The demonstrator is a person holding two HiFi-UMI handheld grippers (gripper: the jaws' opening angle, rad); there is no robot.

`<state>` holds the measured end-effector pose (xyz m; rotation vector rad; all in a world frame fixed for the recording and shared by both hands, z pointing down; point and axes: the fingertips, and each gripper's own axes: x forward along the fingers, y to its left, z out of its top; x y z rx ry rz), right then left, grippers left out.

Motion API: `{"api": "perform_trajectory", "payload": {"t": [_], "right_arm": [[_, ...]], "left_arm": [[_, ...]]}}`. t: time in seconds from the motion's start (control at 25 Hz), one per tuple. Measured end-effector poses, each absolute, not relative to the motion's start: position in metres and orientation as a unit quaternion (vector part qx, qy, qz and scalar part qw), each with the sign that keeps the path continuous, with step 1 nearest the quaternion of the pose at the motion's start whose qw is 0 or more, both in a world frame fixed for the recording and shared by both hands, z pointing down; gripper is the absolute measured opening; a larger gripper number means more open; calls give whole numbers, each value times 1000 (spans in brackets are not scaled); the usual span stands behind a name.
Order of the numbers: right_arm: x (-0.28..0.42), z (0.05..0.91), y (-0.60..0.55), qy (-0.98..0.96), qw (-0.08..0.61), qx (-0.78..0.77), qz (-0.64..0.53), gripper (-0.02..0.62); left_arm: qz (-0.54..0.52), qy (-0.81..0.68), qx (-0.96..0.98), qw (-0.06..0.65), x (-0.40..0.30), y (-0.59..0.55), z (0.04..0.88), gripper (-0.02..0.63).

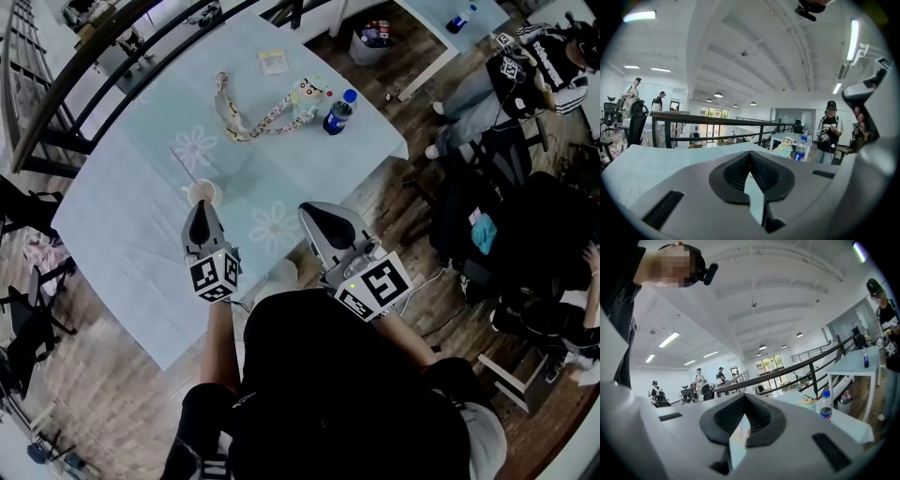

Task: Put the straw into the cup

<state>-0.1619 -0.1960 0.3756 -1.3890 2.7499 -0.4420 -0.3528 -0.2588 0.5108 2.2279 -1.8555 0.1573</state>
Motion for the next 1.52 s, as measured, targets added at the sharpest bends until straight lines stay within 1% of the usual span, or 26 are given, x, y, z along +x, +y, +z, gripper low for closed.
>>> {"api": "perform_trajectory", "payload": {"t": [0.52, 0.72, 1.2, 1.52], "right_arm": [[-73, 355, -164, 895, 36, -425, -127, 8], [-41, 352, -145, 900, 40, -418, -119, 8], [17, 352, -90, 912, 32, -395, -106, 8], [20, 345, -69, 924, 31, -372, -87, 8]], "left_arm": [[-28, -561, 824, 73, -181, -194, 390, 12], [-42, -529, 845, 67, -124, -164, 372, 12], [-87, -511, 853, 69, -47, -104, 347, 12], [-85, -518, 849, 60, -34, -77, 348, 12]]}}
